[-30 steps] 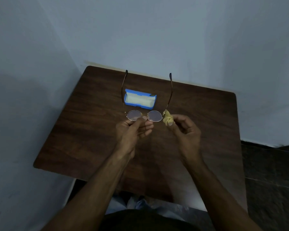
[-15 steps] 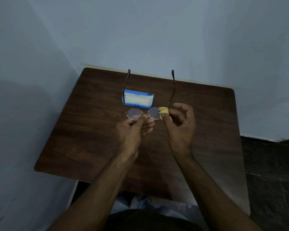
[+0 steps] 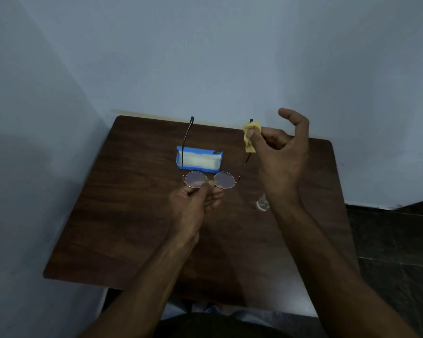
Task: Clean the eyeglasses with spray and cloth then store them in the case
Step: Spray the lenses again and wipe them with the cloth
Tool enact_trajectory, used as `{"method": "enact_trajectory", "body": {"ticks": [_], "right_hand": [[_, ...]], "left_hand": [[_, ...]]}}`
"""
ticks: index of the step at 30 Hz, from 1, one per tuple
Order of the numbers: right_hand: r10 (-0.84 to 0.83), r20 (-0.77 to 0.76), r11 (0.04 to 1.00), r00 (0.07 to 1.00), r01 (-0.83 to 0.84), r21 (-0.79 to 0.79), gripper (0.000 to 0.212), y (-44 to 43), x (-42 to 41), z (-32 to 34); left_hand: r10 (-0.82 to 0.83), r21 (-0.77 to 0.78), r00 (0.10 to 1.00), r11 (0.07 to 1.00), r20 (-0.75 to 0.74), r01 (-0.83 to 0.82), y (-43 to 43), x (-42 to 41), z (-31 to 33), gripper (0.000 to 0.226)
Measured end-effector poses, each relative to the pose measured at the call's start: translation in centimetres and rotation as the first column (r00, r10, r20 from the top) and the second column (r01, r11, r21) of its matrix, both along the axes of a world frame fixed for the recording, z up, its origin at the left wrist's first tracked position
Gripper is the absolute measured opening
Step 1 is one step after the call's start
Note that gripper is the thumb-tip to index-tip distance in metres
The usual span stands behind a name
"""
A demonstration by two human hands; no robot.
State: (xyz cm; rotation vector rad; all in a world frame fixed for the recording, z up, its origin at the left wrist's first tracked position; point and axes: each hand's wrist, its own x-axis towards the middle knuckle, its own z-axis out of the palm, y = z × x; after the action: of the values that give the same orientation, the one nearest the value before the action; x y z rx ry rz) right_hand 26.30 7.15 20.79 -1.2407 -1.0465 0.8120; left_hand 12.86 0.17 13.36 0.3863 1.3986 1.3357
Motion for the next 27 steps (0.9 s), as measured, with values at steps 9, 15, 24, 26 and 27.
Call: {"method": "enact_trajectory", "body": {"ticks": [9, 15, 24, 26, 27], "right_hand": [[-0.028, 0.086, 0.999, 0.996, 0.032, -0.042, 0.056, 2.3, -2.8, 1.0], [-0.004, 0.065, 0.999, 0.998, 0.007, -0.050, 0.056, 2.0, -4.5, 0.2], [0.044, 0.010, 0.989, 0.999, -0.042, -0.144, 0.058, -2.7, -6.5, -5.7], [0.039, -0.011, 0.988, 0.999, -0.041, -0.152, 0.059, -2.6, -6.5, -5.9], [0.037, -0.015, 0.988, 0.999, -0.038, -0.151, 0.060, -2.4, -6.5, -5.8]], "left_hand": [[-0.018, 0.034, 0.999, 0.999, -0.033, 0.019, 1.5, -3.3, 0.4, 0.014], [-0.011, 0.035, 1.000, 0.999, 0.008, 0.011, 2.2, -4.8, 0.9, 0.014], [-0.036, 0.024, 0.993, 0.999, 0.113, 0.034, 3.3, -6.1, 1.8, 0.018], [-0.038, 0.018, 0.993, 0.999, 0.114, 0.036, 3.2, -5.9, 1.9, 0.017], [-0.039, 0.016, 0.992, 0.999, 0.118, 0.037, 3.1, -5.8, 1.9, 0.017]]}}
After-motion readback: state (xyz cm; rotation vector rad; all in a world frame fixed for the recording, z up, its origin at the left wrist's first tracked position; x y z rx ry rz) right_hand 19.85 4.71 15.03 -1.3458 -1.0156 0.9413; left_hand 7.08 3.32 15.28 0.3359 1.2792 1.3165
